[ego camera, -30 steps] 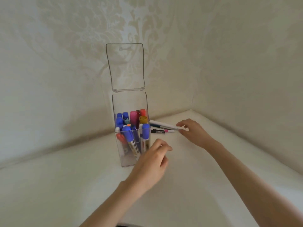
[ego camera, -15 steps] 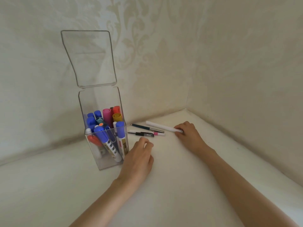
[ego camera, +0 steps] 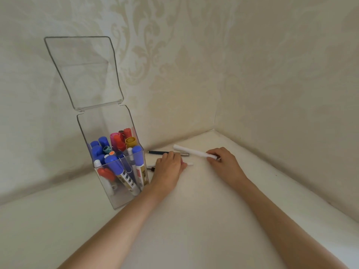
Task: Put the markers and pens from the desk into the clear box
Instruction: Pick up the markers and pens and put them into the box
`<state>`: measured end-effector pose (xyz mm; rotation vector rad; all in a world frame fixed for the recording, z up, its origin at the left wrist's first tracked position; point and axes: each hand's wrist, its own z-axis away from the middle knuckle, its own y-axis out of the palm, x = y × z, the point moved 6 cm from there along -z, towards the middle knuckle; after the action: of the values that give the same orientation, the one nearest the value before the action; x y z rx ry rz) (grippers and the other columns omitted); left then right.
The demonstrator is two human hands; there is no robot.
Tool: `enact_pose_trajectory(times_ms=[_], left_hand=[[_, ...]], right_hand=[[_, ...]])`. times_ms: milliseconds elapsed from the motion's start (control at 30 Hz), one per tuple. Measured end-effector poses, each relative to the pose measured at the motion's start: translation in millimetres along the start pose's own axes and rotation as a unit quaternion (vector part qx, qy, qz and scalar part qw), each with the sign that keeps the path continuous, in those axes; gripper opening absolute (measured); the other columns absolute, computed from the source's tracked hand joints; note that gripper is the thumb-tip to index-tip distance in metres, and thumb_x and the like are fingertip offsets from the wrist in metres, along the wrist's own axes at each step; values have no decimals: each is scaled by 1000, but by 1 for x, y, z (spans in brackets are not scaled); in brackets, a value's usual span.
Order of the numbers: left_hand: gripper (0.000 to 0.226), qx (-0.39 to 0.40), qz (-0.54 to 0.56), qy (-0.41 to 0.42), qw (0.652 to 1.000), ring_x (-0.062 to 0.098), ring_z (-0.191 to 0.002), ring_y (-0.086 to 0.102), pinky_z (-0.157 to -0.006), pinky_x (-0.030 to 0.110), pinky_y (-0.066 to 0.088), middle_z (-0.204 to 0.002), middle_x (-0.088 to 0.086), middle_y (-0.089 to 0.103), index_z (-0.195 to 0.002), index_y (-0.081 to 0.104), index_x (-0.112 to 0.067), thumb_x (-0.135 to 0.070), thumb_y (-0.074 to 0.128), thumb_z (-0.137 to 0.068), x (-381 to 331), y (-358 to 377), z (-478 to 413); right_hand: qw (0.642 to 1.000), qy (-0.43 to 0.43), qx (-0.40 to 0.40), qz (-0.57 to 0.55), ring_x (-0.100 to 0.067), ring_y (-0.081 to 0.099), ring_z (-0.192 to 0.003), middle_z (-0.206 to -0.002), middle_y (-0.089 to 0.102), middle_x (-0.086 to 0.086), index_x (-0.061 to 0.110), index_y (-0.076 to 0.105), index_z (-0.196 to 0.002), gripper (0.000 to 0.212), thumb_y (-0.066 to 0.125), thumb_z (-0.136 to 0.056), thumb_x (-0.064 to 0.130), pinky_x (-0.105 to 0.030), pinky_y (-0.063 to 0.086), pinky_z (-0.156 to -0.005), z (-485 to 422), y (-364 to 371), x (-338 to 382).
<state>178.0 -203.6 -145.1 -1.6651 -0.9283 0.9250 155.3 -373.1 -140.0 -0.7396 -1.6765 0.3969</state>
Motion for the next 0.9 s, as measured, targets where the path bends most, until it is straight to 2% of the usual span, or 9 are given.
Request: enact_pose_trajectory(times_ms=[100, 200, 300, 367, 467, 567, 633, 767, 900], left_hand=[[33, -6, 27, 67, 997, 28, -102, 50, -81, 35, 33, -110, 10, 57, -105, 51, -6, -31, 29, -99, -15, -8, 7], [30, -78, 151, 119, 978, 24, -80, 49, -71, 33, 32, -87, 5, 54, -90, 49, -8, -32, 33, -97, -26, -26, 20], [22, -104, 355, 105, 923, 12, -66, 39, -64, 27, 31, -74, -7, 41, -89, 43, -15, -34, 36, -96, -37, -56, 34], [16, -117, 455, 78, 879, 10, -65, 36, -64, 24, 32, -73, -6, 38, -96, 40, -18, -31, 31, -97, -41, -85, 45], [14, -181, 514, 82, 834, 7, -67, 39, -66, 18, 35, -76, -1, 41, -101, 43, -15, -22, 31, -99, -32, -138, 65], [17, -231, 539, 66, 808, 0, -77, 50, -76, 15, 41, -87, -9, 52, -99, 57, -21, -24, 41, -97, -6, -185, 79], [18, -262, 546, 45, 794, 0, -69, 45, -68, 16, 41, -78, -15, 47, -94, 63, -29, -29, 45, -95, 15, -211, 88], [14, -310, 497, 31, 810, -4, -66, 46, -67, 11, 40, -81, -13, 53, -92, 61, -29, -26, 47, -94, 51, -239, 104], [10, -326, 392, 3, 860, 18, -81, 57, -74, 16, 44, -100, 3, 51, -93, 60, -24, -22, 50, -93, 80, -233, 116]], right_hand=[[995, 31, -32, -87, -15, 52, -89, -104, 58, -3, 16, 63, -105, 18, 54, -89, 14, -7, 38, -71, 15, -11, 2], [985, 41, -91, -138, -12, 56, -91, -105, 63, 0, 17, 64, -102, 16, 54, -90, 18, -12, 40, -73, 31, -27, 10], [971, 11, -147, -190, 4, 53, -69, -82, 61, 8, 18, 65, -89, 11, 54, -90, 20, -7, 39, -62, 47, -48, 34], [957, -20, -178, -228, -2, 45, -62, -70, 51, 7, 11, 62, -80, 19, 54, -90, 26, -18, 38, -63, 55, -62, 57], [941, -68, -199, -265, -15, 43, -72, -77, 47, -4, 5, 60, -86, 35, 50, -86, 38, -32, 35, -67, 64, -77, 99], [927, -116, -208, -290, -10, 51, -72, -80, 54, 0, 24, 63, -84, 17, 49, -90, 33, -27, 41, -67, 72, -81, 148], [919, -152, -205, -301, -4, 55, -69, -79, 57, 6, 22, 63, -87, 16, 48, -93, 25, -22, 45, -65, 75, -78, 180], [920, -210, -159, -290, -6, 56, -66, -76, 57, 5, 9, 59, -94, 19, 44, -96, 21, -20, 46, -60, 76, -56, 228], [926, -232, -108, -277, -6, 57, -67, -78, 59, 4, 12, 57, -94, 17, 44, -96, 21, -22, 47, -60, 70, -28, 248]])
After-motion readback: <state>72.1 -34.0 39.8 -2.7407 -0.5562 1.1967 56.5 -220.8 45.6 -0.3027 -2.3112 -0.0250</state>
